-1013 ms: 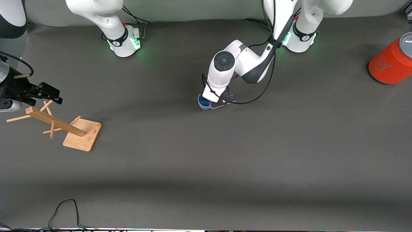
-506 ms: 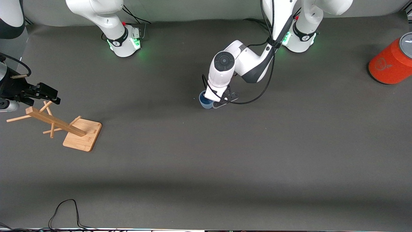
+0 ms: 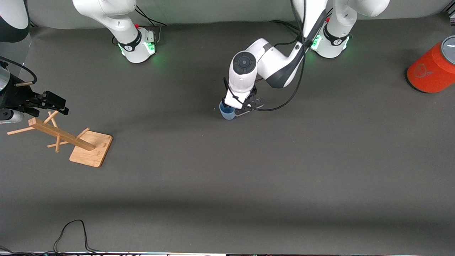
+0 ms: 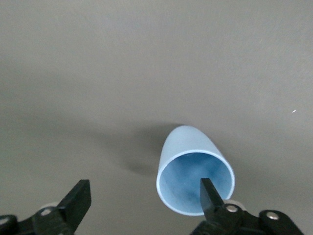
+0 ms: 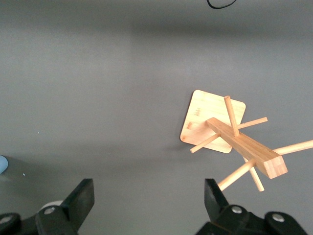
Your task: Rotate and upright cup with both arms
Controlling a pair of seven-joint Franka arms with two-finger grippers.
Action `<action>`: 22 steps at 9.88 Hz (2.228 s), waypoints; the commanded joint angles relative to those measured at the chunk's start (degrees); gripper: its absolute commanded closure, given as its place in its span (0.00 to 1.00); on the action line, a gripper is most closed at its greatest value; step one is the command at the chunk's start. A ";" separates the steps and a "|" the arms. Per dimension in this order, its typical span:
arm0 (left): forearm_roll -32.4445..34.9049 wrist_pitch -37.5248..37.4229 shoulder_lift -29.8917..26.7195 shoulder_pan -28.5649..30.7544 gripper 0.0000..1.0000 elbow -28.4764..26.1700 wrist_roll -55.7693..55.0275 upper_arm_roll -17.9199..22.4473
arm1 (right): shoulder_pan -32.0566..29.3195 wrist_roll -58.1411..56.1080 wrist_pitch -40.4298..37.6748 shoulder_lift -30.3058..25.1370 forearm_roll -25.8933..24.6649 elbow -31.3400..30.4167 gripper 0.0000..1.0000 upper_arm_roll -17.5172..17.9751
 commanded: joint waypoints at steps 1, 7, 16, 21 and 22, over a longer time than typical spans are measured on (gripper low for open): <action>1.18 -7.99 -5.10 5.59 0.00 2.29 8.73 0.35 | -0.27 -0.41 -0.33 -0.03 -0.84 0.58 0.00 0.17; 5.56 -25.05 -17.57 29.05 0.00 3.36 39.58 0.52 | -0.27 -0.33 -0.15 1.47 -0.84 1.55 0.00 0.08; 8.12 -28.31 -25.95 47.45 0.00 4.23 62.65 -2.37 | -0.27 -0.33 -0.86 1.73 -0.84 1.11 0.00 0.08; 8.73 -28.67 -25.33 47.11 0.00 5.03 66.25 -2.11 | -0.27 -0.24 -0.86 1.73 -0.84 1.20 0.00 0.08; 8.73 -28.67 -25.42 46.93 0.00 5.29 66.17 -2.11 | -0.27 -0.24 -0.86 1.73 -0.84 1.20 0.00 0.08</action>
